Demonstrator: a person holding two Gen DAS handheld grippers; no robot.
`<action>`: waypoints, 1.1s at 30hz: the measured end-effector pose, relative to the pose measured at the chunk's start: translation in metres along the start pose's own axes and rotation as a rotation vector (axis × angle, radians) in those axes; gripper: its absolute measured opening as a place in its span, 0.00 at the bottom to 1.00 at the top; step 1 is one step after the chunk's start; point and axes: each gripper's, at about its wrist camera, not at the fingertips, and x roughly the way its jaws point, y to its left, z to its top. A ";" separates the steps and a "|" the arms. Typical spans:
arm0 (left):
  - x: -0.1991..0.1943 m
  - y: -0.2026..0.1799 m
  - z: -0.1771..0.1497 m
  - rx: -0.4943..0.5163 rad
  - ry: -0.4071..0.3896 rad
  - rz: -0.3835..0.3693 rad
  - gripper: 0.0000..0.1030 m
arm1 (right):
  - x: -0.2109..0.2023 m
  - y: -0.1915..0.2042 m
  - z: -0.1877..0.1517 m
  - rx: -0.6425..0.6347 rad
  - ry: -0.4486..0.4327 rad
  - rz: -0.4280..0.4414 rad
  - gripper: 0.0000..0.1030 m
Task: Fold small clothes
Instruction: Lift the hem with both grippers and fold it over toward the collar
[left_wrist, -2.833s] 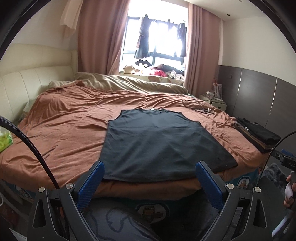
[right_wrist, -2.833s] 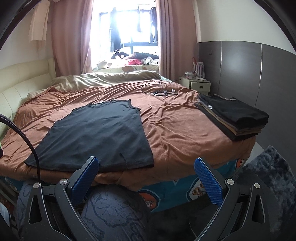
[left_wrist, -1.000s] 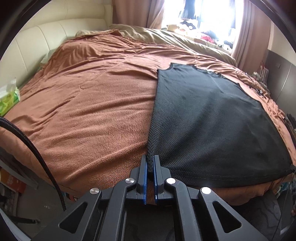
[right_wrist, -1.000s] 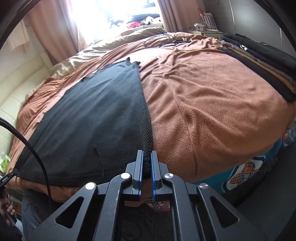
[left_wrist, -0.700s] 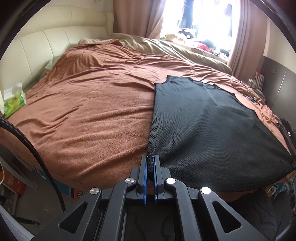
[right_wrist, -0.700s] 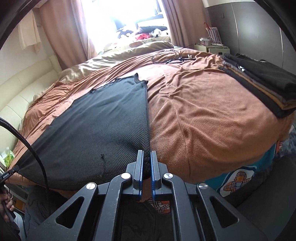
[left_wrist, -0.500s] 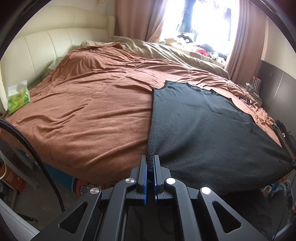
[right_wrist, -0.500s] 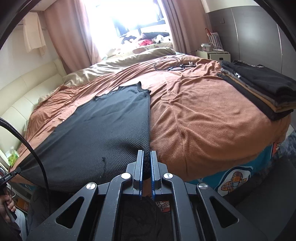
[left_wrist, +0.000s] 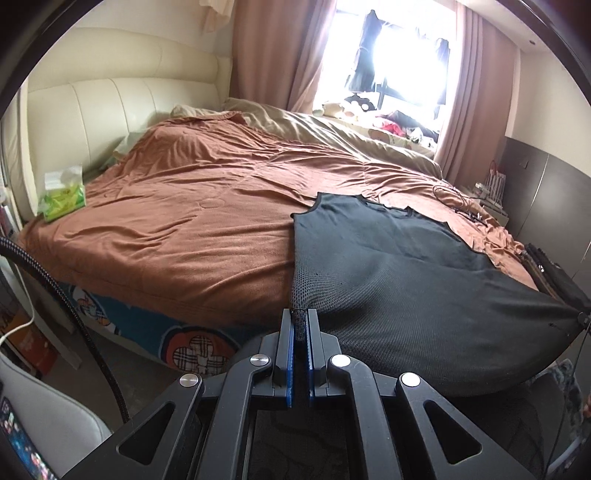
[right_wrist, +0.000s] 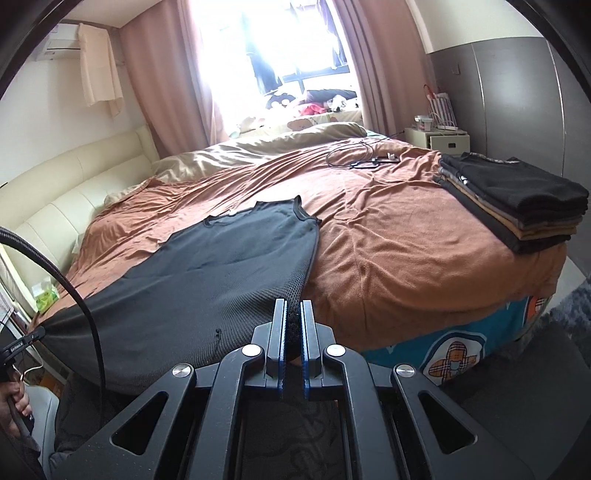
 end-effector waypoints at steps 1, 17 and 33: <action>-0.005 0.000 -0.003 0.000 -0.004 0.000 0.05 | -0.006 0.000 -0.003 -0.003 -0.007 0.006 0.03; -0.049 0.003 -0.025 0.011 -0.039 0.010 0.05 | -0.043 -0.011 -0.027 -0.005 -0.046 0.039 0.03; 0.000 -0.002 0.015 0.023 -0.030 0.023 0.05 | 0.016 -0.001 0.017 -0.012 -0.021 0.011 0.03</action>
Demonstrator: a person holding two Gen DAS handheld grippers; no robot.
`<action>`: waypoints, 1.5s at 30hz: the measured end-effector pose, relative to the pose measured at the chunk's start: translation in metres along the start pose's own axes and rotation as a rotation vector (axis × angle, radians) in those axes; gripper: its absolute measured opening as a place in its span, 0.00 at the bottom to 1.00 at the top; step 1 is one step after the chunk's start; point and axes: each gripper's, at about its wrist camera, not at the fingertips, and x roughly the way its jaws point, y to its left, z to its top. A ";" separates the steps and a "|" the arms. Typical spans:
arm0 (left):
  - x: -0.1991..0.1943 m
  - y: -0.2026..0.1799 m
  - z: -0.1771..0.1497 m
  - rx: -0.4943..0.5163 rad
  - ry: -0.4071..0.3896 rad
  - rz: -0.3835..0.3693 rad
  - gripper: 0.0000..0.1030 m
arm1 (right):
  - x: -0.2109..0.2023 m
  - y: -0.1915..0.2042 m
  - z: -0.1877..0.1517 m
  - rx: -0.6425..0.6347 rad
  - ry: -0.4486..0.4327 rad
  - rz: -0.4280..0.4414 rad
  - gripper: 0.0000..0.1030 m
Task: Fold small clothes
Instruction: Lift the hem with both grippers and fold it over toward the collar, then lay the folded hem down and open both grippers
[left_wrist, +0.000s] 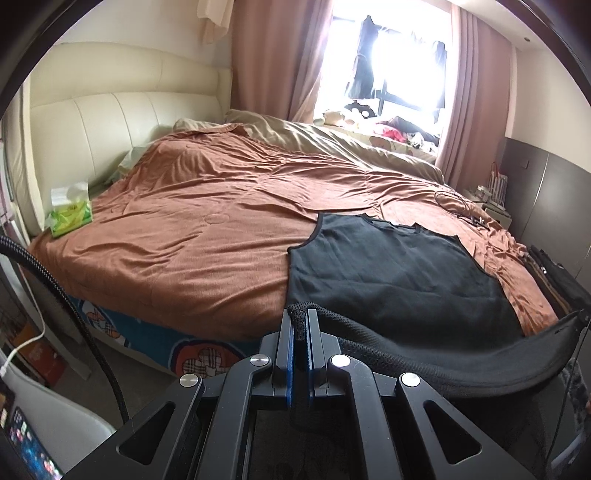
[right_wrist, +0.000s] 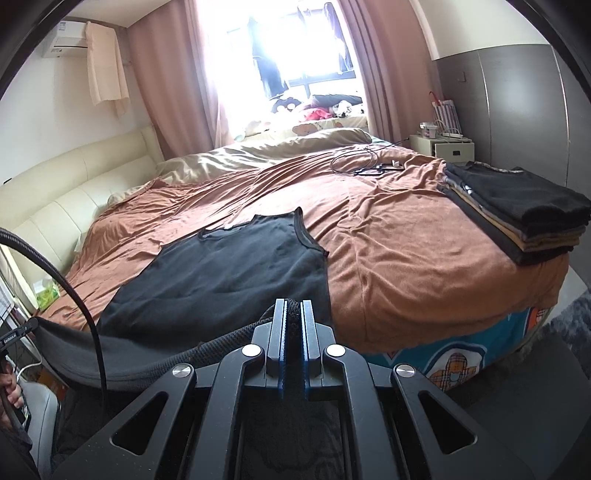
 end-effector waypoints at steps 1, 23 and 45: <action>0.007 0.001 0.006 -0.004 0.005 0.000 0.05 | 0.009 0.001 0.007 0.002 0.004 -0.002 0.03; 0.174 -0.011 0.126 0.067 0.108 0.027 0.05 | 0.202 0.024 0.122 -0.064 0.099 -0.070 0.03; 0.321 0.001 0.155 0.071 0.308 0.059 0.19 | 0.357 0.030 0.165 -0.091 0.284 -0.171 0.24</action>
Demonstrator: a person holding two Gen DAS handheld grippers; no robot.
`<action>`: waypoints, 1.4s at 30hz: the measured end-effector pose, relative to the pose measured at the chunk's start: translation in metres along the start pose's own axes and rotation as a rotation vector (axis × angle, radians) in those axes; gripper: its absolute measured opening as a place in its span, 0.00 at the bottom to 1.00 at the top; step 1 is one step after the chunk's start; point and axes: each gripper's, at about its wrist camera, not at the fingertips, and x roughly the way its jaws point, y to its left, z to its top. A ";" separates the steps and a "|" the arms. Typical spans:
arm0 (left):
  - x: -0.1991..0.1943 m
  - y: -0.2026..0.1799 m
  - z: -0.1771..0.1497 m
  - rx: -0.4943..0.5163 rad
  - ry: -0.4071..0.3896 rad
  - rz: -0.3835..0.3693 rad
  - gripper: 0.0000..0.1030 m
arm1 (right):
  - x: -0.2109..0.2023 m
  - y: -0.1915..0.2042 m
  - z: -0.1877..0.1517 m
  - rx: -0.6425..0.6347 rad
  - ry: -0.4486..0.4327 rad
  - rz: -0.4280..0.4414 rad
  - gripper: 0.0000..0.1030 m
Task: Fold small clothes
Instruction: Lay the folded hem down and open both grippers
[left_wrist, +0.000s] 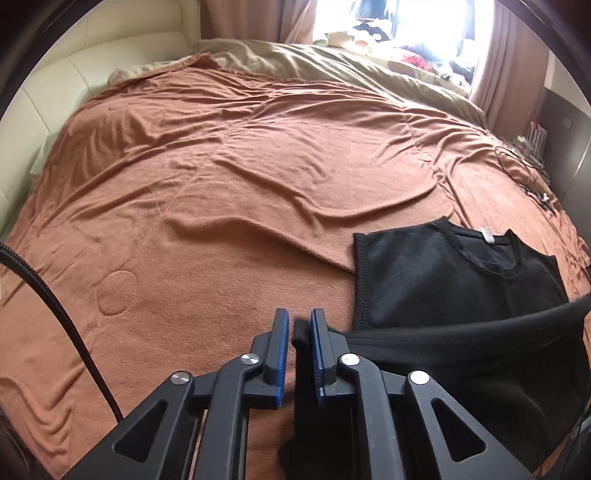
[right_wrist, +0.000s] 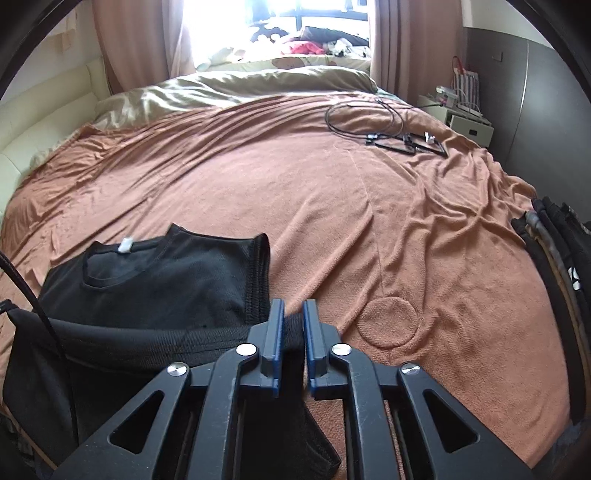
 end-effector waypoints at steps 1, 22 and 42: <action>-0.003 0.001 0.001 0.004 -0.006 0.009 0.24 | -0.001 -0.001 0.001 0.009 0.003 0.009 0.34; 0.012 -0.027 -0.034 0.292 0.187 -0.001 0.60 | 0.017 0.014 -0.022 -0.190 0.191 0.000 0.67; 0.067 -0.022 0.027 0.261 0.152 0.049 0.57 | 0.101 0.016 0.031 -0.214 0.165 -0.072 0.61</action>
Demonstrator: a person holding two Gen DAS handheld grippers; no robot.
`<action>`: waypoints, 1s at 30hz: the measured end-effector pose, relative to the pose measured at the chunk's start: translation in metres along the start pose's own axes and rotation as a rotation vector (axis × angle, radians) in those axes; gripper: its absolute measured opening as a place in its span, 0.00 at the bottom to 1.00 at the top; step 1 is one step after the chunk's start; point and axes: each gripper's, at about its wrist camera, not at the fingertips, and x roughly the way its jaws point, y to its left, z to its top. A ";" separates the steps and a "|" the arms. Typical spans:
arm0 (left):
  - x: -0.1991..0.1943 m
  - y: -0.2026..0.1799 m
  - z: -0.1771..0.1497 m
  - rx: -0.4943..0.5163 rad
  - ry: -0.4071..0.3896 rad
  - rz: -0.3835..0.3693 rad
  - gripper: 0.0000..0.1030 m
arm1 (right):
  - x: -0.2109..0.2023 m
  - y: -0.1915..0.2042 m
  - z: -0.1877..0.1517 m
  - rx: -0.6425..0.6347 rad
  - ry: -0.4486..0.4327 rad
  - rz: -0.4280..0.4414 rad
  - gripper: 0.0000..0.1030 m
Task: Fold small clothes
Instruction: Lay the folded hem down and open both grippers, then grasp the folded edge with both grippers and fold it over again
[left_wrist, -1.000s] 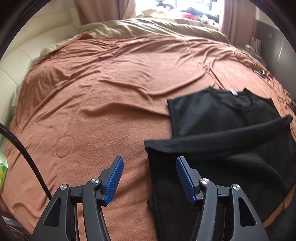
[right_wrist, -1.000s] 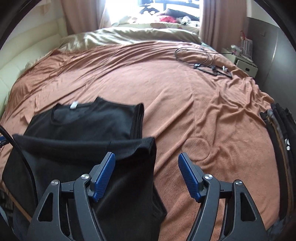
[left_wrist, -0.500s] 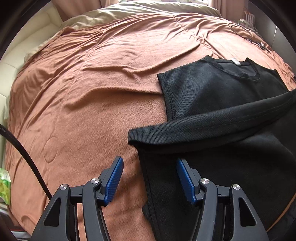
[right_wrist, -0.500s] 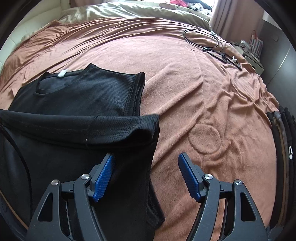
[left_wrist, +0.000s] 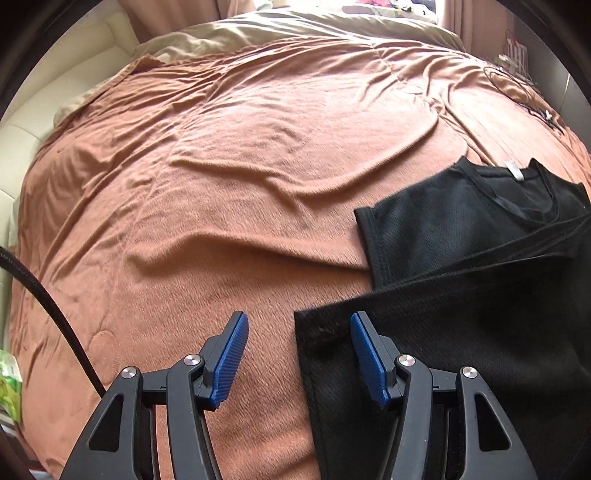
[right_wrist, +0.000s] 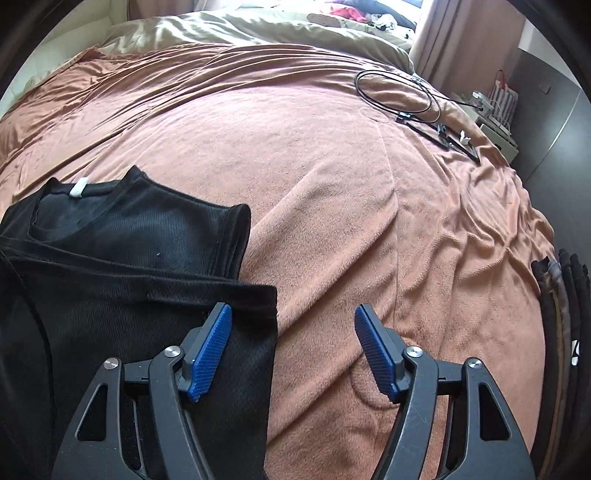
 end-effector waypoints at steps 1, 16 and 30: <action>-0.001 0.002 0.001 -0.007 -0.007 -0.009 0.56 | 0.001 -0.001 0.000 0.008 0.001 0.013 0.58; 0.003 0.008 -0.013 -0.046 -0.003 -0.146 0.39 | 0.011 -0.007 -0.007 0.024 0.004 0.163 0.16; -0.024 0.016 0.002 -0.104 -0.107 -0.145 0.08 | -0.016 -0.004 0.000 0.009 -0.075 0.089 0.01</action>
